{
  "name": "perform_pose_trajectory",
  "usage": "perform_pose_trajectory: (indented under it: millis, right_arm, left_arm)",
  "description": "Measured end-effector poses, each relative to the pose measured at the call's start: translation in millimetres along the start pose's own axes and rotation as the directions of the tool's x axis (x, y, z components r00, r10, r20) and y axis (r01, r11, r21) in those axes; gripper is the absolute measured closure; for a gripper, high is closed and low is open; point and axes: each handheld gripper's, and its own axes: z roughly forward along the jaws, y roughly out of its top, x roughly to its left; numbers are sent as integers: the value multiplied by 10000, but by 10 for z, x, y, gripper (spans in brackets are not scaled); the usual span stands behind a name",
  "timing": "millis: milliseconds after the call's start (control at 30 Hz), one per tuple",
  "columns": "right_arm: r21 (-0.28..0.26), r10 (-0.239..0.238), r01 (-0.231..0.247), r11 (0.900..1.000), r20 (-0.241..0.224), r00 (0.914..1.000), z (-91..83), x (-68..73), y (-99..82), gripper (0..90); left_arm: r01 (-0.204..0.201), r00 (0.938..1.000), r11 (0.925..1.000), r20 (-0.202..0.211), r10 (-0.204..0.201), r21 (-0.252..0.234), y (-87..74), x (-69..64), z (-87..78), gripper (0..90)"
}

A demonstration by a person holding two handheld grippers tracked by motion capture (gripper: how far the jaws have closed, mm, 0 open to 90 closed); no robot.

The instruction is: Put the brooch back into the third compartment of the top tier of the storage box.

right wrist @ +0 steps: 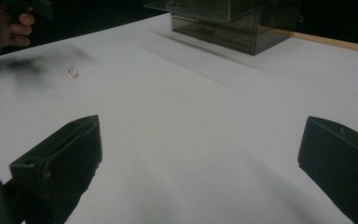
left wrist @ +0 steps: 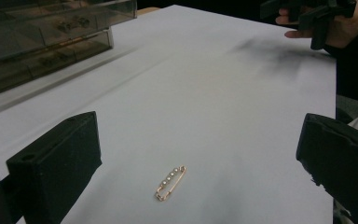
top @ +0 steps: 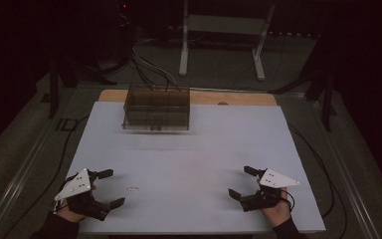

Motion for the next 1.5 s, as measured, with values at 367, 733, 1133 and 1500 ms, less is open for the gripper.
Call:
perform_pose_trajectory:
  millis: [367,733,1133,1500]
  right_arm:
    - [26,23,-23,10000,-14,10000,-1,7,-3,0]
    - [38,143,-143,9999,-60,9999,5,4,-9,0]
    - [-34,213,-213,9998,-92,9997,3,-10,-11,0]
    - [-28,262,-262,9997,-135,9996,4,-13,-12,0]
  left_arm:
    - [-310,9993,9988,-199,303,-366,241,38,-99,7]
    - [-511,9986,9977,102,516,-456,373,74,-18,7]
    - [-628,9938,9968,889,670,-501,402,111,183,7]
    - [-755,9869,9966,1405,792,-317,284,151,330,24]
